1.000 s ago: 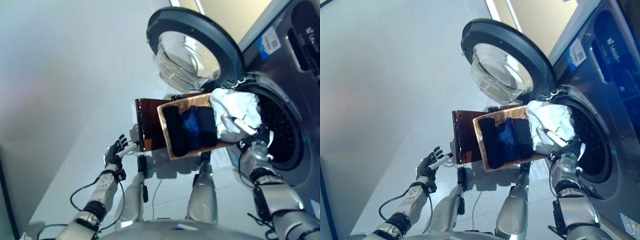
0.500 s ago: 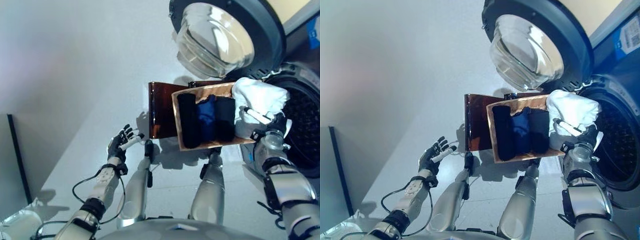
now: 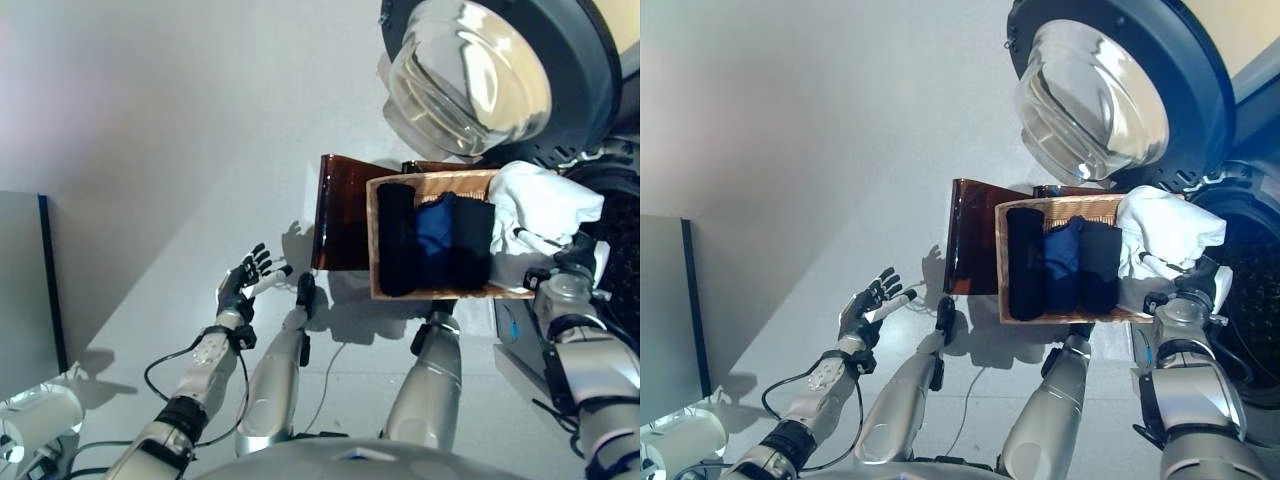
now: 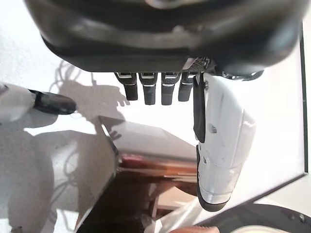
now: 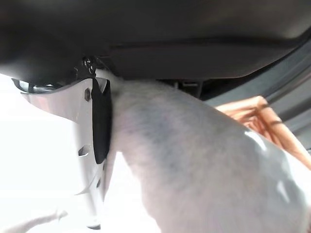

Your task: Pick up the clothes and place them into the washing machine

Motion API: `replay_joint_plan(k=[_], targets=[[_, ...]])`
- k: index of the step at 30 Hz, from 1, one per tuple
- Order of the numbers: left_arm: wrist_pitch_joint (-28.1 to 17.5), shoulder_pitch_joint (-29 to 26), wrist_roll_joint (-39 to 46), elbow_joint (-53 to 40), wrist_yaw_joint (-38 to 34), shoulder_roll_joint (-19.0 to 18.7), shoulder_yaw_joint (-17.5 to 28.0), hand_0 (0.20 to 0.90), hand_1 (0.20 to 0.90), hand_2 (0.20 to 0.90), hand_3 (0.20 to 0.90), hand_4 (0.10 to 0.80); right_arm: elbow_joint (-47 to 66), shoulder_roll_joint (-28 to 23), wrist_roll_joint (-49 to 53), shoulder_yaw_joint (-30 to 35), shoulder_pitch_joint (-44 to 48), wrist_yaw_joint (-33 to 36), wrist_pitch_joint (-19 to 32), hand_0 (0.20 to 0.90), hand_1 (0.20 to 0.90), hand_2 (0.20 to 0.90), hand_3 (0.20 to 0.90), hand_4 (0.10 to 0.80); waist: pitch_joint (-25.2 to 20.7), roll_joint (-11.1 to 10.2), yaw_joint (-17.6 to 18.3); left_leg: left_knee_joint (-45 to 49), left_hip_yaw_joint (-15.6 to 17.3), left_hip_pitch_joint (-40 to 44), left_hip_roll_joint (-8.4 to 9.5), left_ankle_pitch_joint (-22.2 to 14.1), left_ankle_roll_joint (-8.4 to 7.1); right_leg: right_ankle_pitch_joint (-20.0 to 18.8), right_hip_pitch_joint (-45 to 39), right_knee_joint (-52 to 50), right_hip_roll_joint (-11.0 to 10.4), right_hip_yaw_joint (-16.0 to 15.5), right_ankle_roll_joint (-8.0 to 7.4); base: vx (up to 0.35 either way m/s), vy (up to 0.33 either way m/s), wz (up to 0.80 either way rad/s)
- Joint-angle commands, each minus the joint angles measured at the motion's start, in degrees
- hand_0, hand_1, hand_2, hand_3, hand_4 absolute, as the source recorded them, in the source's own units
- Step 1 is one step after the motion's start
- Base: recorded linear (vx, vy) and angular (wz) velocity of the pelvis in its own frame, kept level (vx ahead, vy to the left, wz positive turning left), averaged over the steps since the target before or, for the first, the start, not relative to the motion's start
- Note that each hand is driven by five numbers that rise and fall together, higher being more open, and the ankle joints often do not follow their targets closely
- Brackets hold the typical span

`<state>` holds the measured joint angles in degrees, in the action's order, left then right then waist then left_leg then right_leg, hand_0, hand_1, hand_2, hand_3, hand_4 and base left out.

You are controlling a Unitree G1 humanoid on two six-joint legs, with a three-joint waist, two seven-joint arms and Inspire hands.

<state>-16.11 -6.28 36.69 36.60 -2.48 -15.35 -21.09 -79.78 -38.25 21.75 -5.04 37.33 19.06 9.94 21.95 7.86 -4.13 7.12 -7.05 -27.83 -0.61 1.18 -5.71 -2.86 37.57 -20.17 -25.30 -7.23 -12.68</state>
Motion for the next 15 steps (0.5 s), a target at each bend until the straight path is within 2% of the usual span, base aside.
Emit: replay_joint_plan(k=[1,9,12,15], targets=[[-2.62,1.32,-0.27,-3.47,-0.25,-4.17,0.59,0.9,0.9,0.9,0.9,0.8,1.85,0.85,-4.52,-5.28,1.52,-1.01,0.83,0.2,0.2,0.2,0.2,0.3,-2.05,-1.15,-1.05,5.7,-1.86,0.36,-2.68,-5.22,-2.14,-5.79,0.04,-0.63,-3.69,3.34,-1.69,0.004,-0.002,0.03],[-2.47,2.81,-0.39,-5.16,-0.79,-4.76,1.14,0.9,0.9,0.9,0.9,0.8,-1.53,-0.63,-4.41,-2.14,1.65,1.96,-0.37,0.2,0.2,0.2,0.2,0.3,-2.04,-1.12,-1.25,4.86,-1.56,0.99,-2.92,-4.94,-2.26,-5.69,-0.62,-0.2,-3.64,3.04,-1.67,0.002,0.006,0.01],[-2.64,2.59,-0.7,-4.46,-1.59,-4.66,1.62,0.9,0.9,0.9,0.9,0.8,-0.16,-0.57,-0.5,1.41,-0.3,3.03,0.78,0.2,0.2,0.2,0.2,0.3,-2.07,-1.2,-0.46,4.37,-1.07,1.93,-3.25,-5.04,-2.3,-5.74,-1.05,0.1,-3.35,3.2,-1.71,0.005,0.011,0.0],[-2.94,2.38,-0.17,-2.99,-2.46,-4.19,2.96,0.9,0.9,0.9,0.9,0.8,3.87,0.52,8.86,7.17,-4.08,2.49,4.1,0.2,0.2,0.2,0.2,0.3,-2.35,-1.67,0.99,4.02,-0.49,3.1,-3.74,-5.39,-2.49,-5.59,-1.48,0.29,-2.91,3.66,-1.79,0.039,0.018,-0.02]])
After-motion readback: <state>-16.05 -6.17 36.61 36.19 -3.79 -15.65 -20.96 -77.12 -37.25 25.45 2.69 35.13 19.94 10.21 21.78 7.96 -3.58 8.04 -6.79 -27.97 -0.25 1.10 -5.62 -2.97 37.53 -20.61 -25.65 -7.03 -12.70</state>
